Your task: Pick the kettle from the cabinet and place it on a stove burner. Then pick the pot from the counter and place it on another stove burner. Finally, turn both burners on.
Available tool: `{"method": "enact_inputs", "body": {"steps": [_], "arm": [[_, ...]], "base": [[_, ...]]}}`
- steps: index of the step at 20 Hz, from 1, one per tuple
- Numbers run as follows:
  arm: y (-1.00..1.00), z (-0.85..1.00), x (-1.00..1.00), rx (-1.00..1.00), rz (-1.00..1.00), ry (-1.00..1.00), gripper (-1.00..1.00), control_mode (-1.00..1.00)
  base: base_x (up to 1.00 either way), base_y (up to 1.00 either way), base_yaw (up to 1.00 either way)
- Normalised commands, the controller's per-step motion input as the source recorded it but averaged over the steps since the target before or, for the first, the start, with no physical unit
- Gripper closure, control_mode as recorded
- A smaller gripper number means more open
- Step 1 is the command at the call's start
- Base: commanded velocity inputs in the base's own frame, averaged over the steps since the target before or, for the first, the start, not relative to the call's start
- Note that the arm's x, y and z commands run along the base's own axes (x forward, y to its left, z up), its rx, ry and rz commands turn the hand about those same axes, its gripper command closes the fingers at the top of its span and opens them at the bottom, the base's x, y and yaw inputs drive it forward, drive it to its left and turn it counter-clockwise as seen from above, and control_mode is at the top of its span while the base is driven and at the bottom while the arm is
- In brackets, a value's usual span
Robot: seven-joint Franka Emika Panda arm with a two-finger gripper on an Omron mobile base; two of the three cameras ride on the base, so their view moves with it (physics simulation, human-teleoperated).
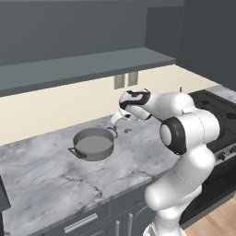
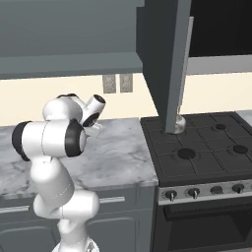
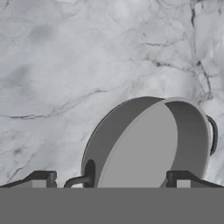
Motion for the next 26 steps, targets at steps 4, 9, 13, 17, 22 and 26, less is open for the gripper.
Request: {"method": "enact_inputs", "body": {"steps": [4,9,13,17,22,26], "arm": [[-0.1,-0.27,0.08,0.0,0.08,-0.09,-1.0,-1.0],[-0.11,-0.26,0.07,0.0,0.09,-0.11,-1.0,-1.0],[-0.07,-0.28,0.08,0.0,0.1,-0.12,-1.0,-1.0],[-0.06,-0.34,0.06,0.0,0.1,-0.11,-1.0,-1.0],[-0.12,-0.37,0.14,0.0,0.1,-0.11,-1.0,-1.0],[-0.22,-0.39,0.21,0.0,0.08,-0.12,-1.0,-1.0]], "base": [[0.0,0.0,0.0],[0.0,0.0,0.0],[0.0,0.0,0.0],[0.0,0.0,0.0],[0.0,0.0,0.0],[0.0,0.0,0.0]]}}
